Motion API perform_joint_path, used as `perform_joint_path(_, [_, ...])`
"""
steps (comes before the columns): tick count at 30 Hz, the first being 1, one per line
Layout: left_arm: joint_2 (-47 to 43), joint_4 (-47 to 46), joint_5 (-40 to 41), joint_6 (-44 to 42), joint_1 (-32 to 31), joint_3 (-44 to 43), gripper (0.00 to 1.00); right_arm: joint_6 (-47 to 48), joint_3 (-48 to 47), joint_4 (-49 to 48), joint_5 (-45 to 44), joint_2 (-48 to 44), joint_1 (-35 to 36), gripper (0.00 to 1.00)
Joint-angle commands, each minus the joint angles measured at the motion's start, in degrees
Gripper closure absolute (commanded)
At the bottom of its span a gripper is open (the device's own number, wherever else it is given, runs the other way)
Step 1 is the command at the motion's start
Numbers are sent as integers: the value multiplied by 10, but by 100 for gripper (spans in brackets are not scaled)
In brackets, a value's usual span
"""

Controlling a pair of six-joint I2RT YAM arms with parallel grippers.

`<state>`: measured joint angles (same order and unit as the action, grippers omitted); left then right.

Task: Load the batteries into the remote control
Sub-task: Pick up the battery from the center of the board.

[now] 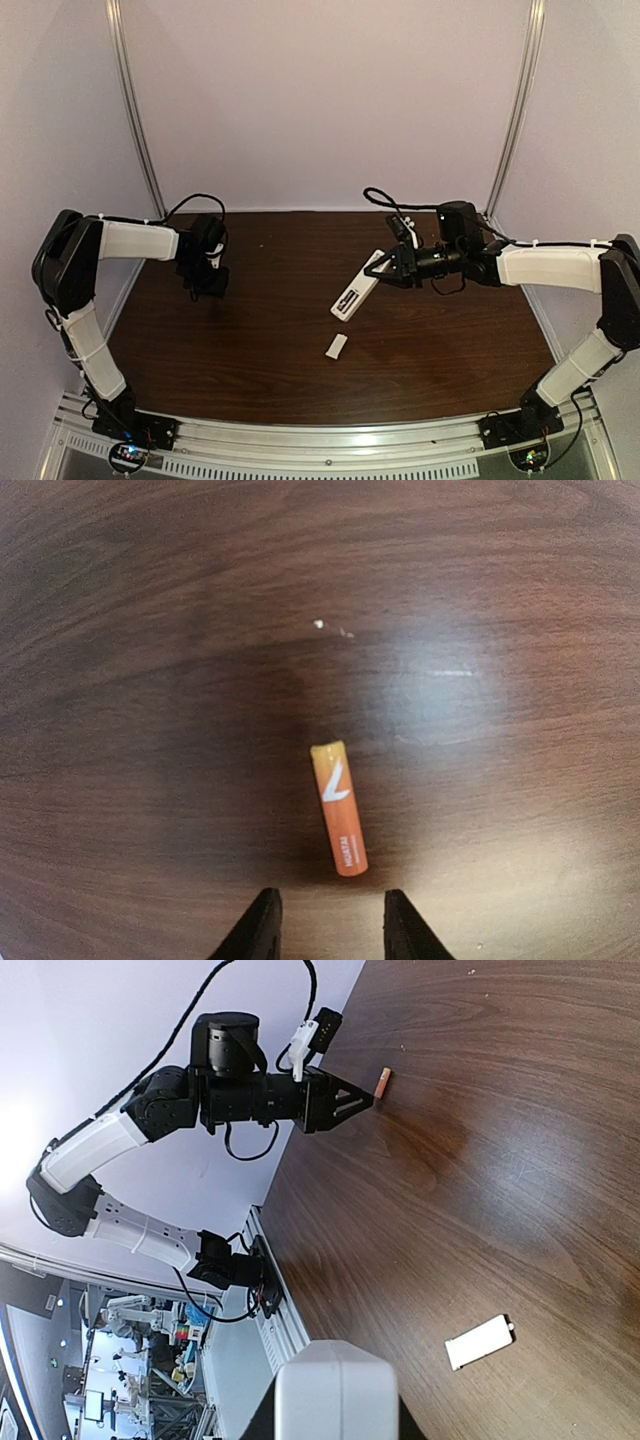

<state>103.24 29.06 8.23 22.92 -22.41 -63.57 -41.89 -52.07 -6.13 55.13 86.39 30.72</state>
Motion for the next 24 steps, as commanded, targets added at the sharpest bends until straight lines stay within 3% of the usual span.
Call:
perform_joint_path(1, [21,-16,3,-3,12,-21,67,-17,9,-45,14,-4,-3,100])
perform_joint_path(14, [72,-35,-12,-15,24,-61,78,-26,15,-61,22,2,-3,100])
perform_joint_path(20, [79,-33,-20,-17,25,-58,88,-23,17,-65,25,5,-3,100])
perform_joint_path(24, [89,-21,-17,-21,25,-55,89,-50,33,-113,30,12,-3,100])
